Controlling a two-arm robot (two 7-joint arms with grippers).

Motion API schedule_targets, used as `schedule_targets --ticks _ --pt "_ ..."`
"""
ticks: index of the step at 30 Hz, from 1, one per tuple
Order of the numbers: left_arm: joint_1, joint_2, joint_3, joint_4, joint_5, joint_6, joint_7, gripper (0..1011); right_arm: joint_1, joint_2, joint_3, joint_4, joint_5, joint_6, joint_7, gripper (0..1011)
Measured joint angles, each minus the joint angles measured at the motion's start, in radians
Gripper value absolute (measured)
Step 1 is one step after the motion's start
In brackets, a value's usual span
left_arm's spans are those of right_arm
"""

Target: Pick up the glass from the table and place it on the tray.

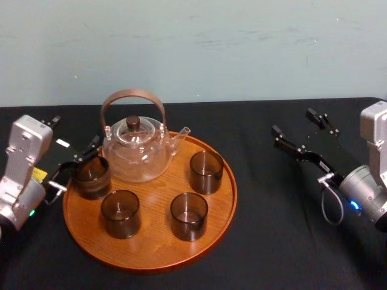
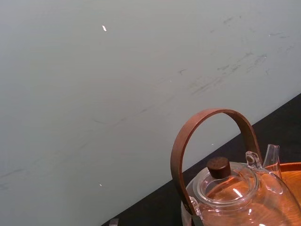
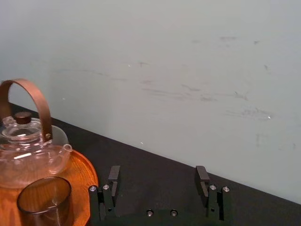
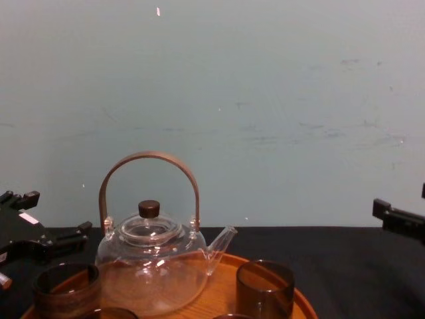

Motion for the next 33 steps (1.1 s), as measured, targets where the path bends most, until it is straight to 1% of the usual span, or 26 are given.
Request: schedule_targets --ticks 4,10,17,25,33 --pt "0.0 0.0 0.0 0.0 0.0 0.0 0.0 1001 0.003 -0.02 0.001 0.024 -0.019 -0.005 -0.012 1002" --pt "0.0 0.0 0.0 0.0 0.0 0.0 0.0 1001 0.013 -0.043 0.005 0.07 -0.034 -0.006 -0.007 1002" --pt "0.0 0.0 0.0 0.0 0.0 0.0 0.0 1001 0.02 -0.056 0.011 0.101 -0.047 0.004 0.008 1002" --pt "0.0 0.0 0.0 0.0 0.0 0.0 0.0 1001 0.023 -0.069 0.021 0.117 -0.066 0.015 0.012 1002" --pt "0.0 0.0 0.0 0.0 0.0 0.0 0.0 1001 0.024 -0.068 0.021 0.117 -0.066 0.016 0.013 1002"
